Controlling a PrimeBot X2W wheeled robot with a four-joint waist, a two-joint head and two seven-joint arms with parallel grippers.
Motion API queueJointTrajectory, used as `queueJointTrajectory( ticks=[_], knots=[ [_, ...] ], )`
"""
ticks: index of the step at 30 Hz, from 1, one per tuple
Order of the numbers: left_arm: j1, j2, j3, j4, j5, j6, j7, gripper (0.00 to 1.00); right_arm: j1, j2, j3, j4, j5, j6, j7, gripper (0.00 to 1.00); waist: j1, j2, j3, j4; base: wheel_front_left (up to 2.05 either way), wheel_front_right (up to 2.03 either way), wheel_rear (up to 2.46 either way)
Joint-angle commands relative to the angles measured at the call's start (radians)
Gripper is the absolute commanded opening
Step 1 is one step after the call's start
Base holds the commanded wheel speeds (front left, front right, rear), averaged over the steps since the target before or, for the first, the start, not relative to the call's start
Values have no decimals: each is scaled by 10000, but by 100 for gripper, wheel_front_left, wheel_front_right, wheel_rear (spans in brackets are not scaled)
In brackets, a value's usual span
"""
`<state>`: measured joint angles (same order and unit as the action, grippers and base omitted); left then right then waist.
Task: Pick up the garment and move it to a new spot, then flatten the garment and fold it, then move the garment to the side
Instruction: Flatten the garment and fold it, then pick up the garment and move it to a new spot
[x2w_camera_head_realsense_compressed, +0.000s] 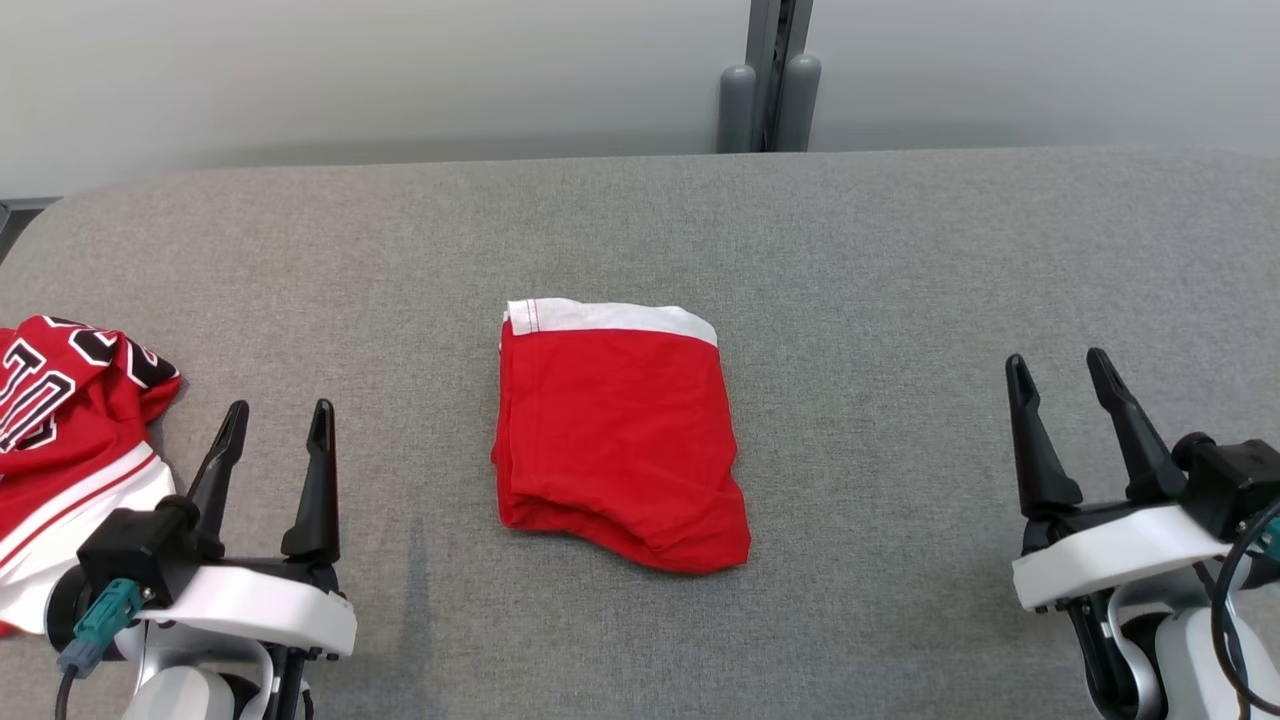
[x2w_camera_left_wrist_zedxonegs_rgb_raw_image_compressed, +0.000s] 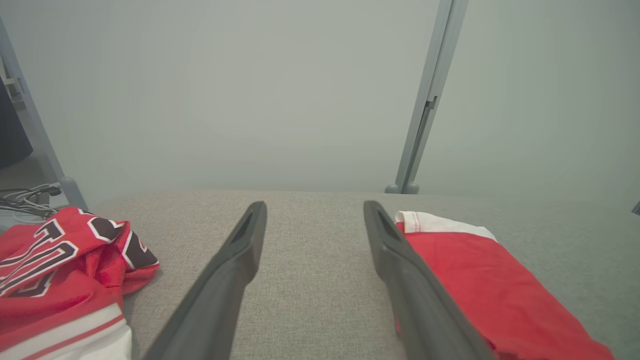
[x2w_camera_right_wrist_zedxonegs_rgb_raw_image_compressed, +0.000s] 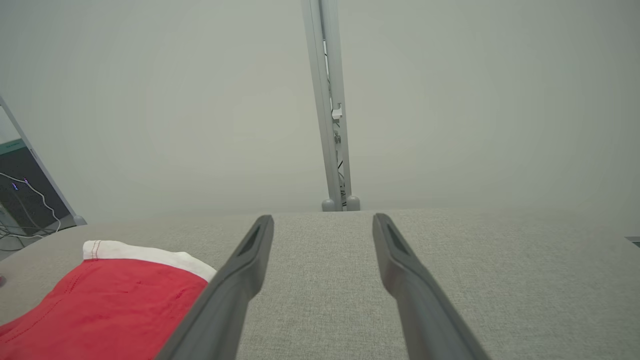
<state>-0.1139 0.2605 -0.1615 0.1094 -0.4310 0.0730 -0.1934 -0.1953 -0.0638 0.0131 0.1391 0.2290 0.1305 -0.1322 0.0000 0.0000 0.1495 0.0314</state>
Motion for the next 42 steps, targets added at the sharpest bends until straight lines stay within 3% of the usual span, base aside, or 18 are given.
queueJointTrajectory(
  ticks=[1,23,42],
  knots=[
    [170,50,41,-92,12,91,61,100,215,-10,-46,-109,-58,6,81,100,0,0,-106,-13,0,0,0],
    [1446,157,-235,-544,-161,423,558,100,1886,81,-516,-972,-294,6,806,100,0,0,-1415,21,0,0,0],
    [1419,276,-223,-494,-255,612,644,100,2238,109,-810,-1521,-508,6,1134,100,0,0,-1575,52,0,0,0]
  ],
)
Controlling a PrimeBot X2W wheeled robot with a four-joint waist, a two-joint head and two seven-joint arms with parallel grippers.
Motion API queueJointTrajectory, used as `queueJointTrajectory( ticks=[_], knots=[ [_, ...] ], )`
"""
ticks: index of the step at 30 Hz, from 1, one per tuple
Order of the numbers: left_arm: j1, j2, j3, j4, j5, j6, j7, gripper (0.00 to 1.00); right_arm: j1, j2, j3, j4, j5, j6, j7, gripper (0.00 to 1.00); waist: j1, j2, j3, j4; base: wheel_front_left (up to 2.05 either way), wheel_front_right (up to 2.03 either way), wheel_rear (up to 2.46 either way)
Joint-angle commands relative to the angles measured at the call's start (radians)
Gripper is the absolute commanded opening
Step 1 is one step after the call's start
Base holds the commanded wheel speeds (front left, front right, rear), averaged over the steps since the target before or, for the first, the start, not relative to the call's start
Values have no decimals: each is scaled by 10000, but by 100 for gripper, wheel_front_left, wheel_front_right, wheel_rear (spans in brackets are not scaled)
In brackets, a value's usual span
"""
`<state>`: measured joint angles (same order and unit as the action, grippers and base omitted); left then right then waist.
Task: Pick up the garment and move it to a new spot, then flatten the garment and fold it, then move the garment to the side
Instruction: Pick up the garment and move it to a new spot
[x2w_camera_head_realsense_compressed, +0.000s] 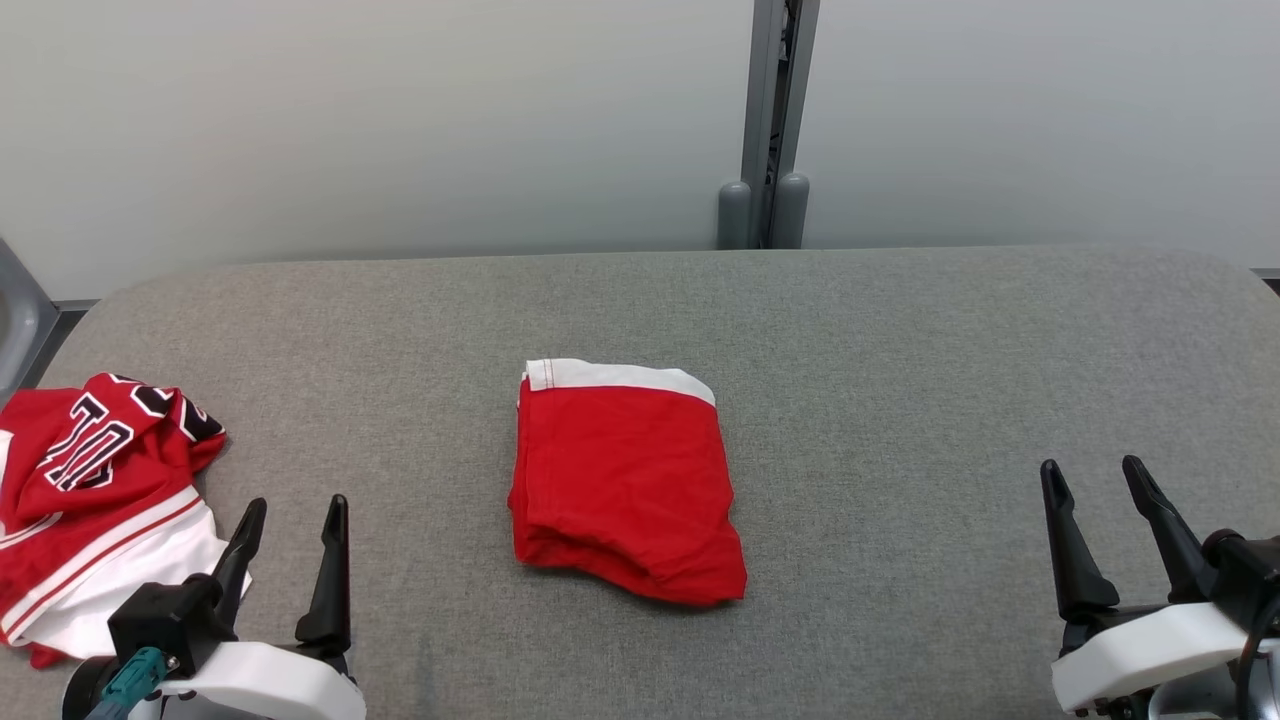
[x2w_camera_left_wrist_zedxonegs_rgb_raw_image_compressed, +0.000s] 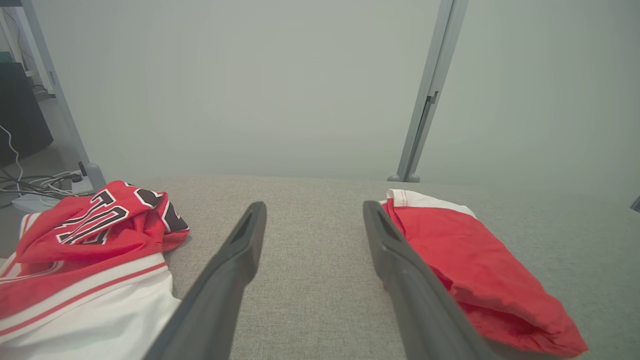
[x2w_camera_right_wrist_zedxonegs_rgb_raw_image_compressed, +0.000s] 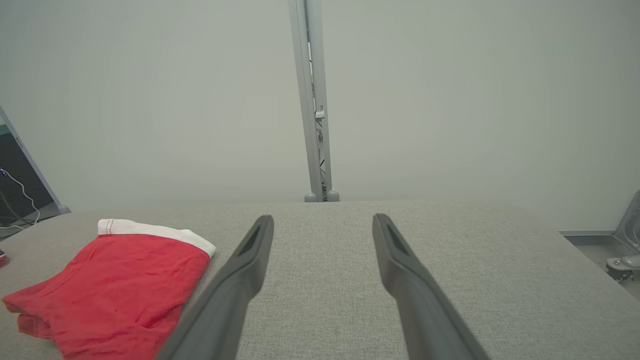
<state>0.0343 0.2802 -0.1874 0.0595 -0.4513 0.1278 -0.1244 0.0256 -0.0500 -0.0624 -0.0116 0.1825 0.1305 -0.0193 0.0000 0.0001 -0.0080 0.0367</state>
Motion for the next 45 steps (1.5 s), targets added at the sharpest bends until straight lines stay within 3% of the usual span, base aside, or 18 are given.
queueJointTrajectory(
  ticks=[1,15,26,36,45],
  knots=[
    [-69,76,35,8,-64,74,-52,100,39,-29,-59,-4,-45,6,1,100,0,-1,-4,-5,0,0,0],
    [-322,125,-82,-64,-46,80,-62,100,-164,-28,-56,113,-68,6,-40,100,0,-1,207,-6,0,0,0],
    [-1422,-125,-395,36,-21,-237,-304,100,-1003,-131,148,571,-141,6,151,100,0,-1,1177,881,0,0,0],
    [-2619,-512,-613,674,-73,-654,-862,100,-2389,-244,1519,2680,223,6,-15,100,0,-1,2143,1990,0,0,0],
    [-3178,-716,-635,1008,18,-941,-1243,100,-3191,-172,2607,4765,947,6,-147,100,0,-1,2427,2529,0,0,0]
  ],
)
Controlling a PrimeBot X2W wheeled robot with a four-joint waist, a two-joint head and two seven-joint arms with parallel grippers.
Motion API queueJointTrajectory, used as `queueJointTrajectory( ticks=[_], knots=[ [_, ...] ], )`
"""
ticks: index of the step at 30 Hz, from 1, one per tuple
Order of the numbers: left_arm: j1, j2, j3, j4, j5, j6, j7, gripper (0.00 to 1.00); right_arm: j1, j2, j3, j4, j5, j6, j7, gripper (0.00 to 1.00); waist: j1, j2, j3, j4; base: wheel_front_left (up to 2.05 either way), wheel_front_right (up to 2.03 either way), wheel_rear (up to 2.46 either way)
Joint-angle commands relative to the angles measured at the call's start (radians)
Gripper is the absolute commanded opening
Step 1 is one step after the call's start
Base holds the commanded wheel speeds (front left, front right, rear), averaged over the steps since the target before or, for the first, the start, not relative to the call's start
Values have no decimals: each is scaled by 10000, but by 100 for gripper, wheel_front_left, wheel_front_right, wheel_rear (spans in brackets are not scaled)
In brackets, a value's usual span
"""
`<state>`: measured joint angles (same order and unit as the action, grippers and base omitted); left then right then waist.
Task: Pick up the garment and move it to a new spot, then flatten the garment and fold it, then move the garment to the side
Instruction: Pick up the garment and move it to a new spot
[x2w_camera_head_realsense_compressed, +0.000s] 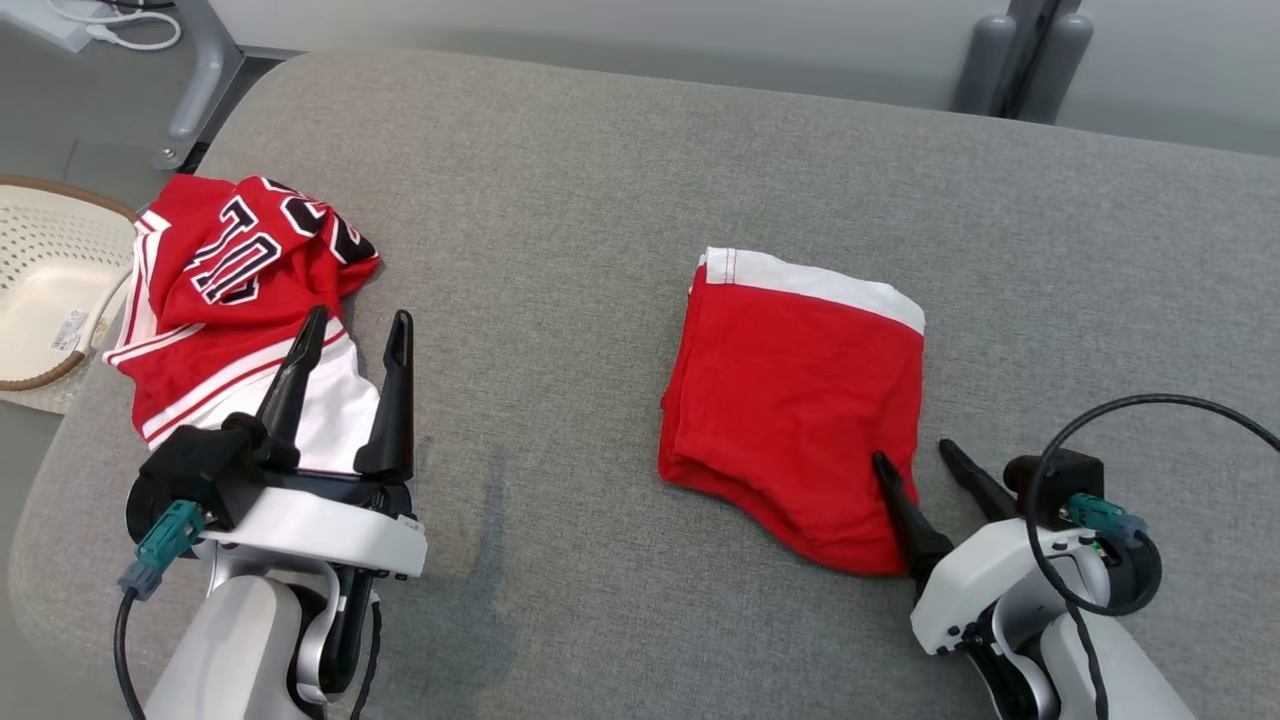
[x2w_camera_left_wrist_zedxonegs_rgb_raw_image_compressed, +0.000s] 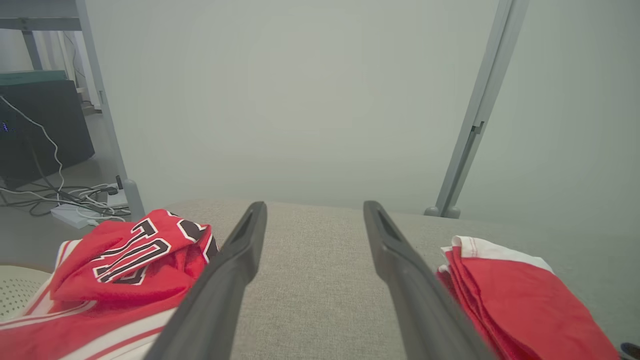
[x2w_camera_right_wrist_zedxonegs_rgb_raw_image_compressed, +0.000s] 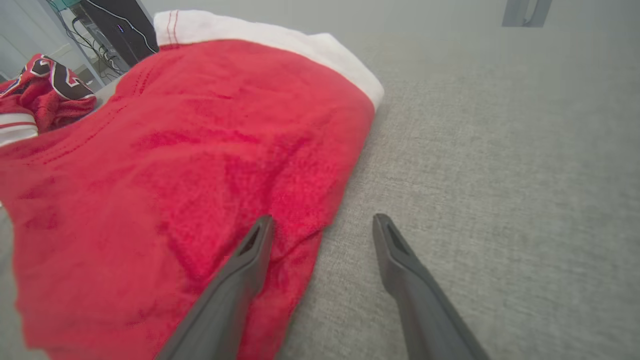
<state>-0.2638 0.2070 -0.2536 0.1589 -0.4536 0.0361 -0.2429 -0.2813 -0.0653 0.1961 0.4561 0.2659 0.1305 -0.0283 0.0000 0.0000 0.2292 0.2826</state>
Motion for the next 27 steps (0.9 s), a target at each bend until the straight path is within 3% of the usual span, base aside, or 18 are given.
queueJointTrajectory(
  ticks=[1,7,8,9,11,12,27],
  knots=[
    [-206,-1,25,51,52,-45,-57,100,-175,-14,136,256,209,6,-68,100,0,0,60,90,0,0,0],
    [-245,-107,-11,218,128,-89,-139,100,-580,-86,772,1105,805,6,327,100,0,0,112,98,0,0,0],
    [-252,-124,-13,236,134,-95,-150,100,-641,-101,938,1193,925,6,462,95,0,0,115,91,0,0,0],
    [-265,-136,-7,245,131,-86,-160,100,-682,-102,1044,1235,1065,6,545,58,0,0,121,83,0,0,0],
    [-292,-128,8,275,153,-77,-147,100,-788,-195,1360,1374,1354,6,898,29,0,0,128,62,0,0,0],
    [-297,-123,7,293,172,-74,-154,100,-812,-213,1446,1373,1512,6,964,0,0,0,128,44,0,0,0],
    [-95,-91,90,328,268,13,-186,100,-1226,-1023,2192,1001,2551,0,1252,0,0,0,149,-445,0,0,0]
  ],
)
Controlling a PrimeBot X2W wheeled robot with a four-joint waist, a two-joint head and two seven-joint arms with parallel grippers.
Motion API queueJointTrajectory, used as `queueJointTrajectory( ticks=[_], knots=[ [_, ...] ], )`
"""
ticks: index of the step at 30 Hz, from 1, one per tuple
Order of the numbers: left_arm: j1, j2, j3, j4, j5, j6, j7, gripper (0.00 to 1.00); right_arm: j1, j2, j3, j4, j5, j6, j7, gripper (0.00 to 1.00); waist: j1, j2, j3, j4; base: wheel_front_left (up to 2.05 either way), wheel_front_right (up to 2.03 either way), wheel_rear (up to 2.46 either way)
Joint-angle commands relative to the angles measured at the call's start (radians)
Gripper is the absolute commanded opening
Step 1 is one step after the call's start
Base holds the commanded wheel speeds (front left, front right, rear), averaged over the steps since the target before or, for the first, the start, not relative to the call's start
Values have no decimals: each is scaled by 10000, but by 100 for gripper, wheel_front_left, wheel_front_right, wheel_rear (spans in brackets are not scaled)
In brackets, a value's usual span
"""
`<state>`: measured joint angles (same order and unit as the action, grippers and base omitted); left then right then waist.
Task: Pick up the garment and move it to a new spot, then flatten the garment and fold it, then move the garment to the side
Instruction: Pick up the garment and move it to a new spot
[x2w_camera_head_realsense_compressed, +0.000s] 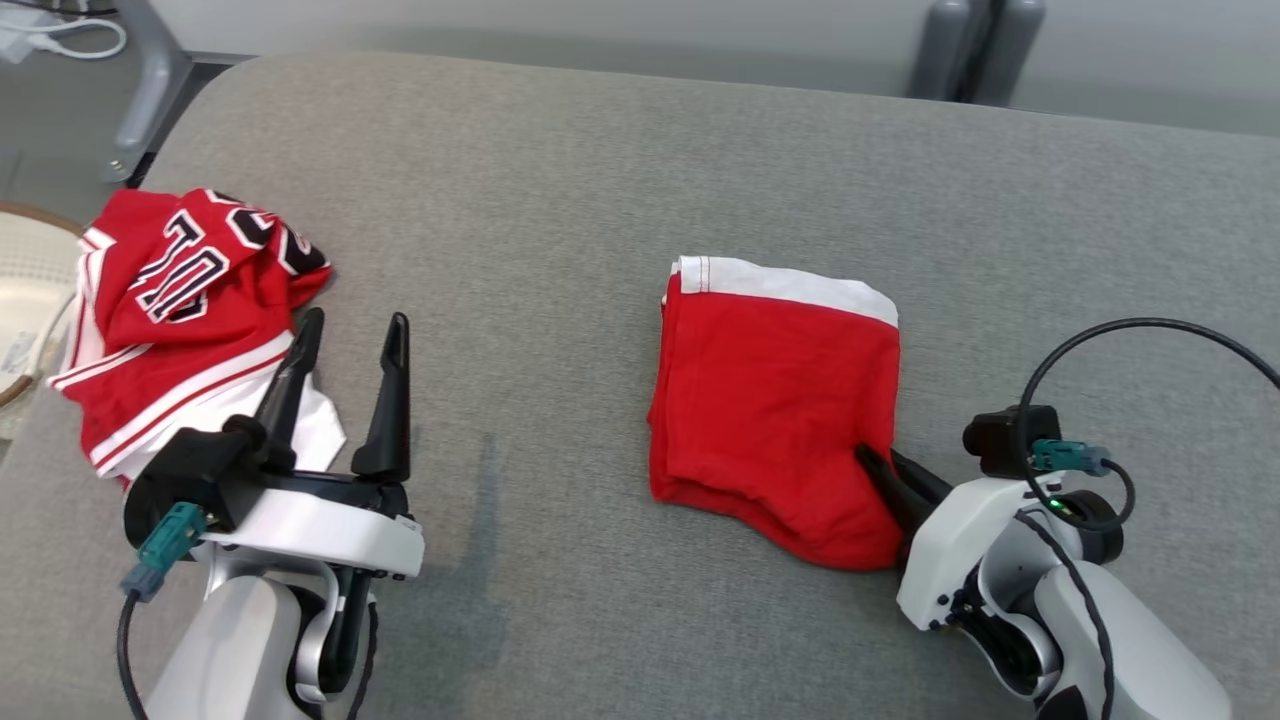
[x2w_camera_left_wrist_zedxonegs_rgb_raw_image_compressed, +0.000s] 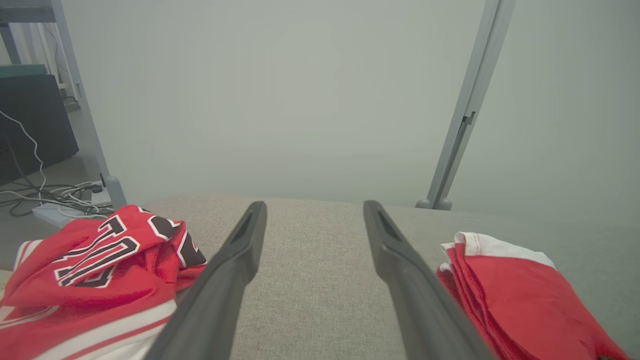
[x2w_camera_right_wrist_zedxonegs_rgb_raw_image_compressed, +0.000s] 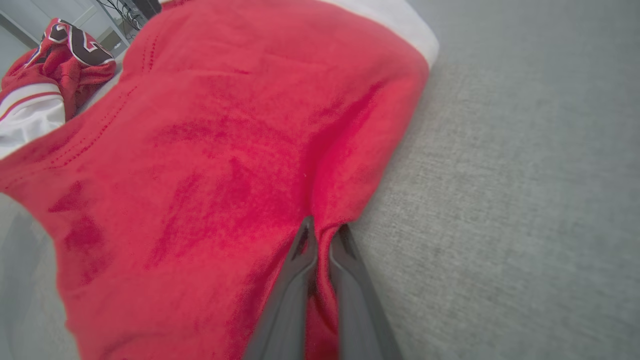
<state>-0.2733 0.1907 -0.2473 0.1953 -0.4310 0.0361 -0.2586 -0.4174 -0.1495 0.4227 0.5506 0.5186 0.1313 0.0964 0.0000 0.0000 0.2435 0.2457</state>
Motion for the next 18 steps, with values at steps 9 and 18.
queueJointTrajectory(
  ticks=[9,18],
  knots=[
    [186,529,423,-628,-89,225,92,100,191,-854,112,-455,-148,-9,-10,0,0,0,218,-1808,0,0,0],
    [118,1052,405,-1494,134,359,654,100,-160,-1540,687,-955,-396,-5,105,0,0,0,706,-3715,0,0,0]
  ],
)
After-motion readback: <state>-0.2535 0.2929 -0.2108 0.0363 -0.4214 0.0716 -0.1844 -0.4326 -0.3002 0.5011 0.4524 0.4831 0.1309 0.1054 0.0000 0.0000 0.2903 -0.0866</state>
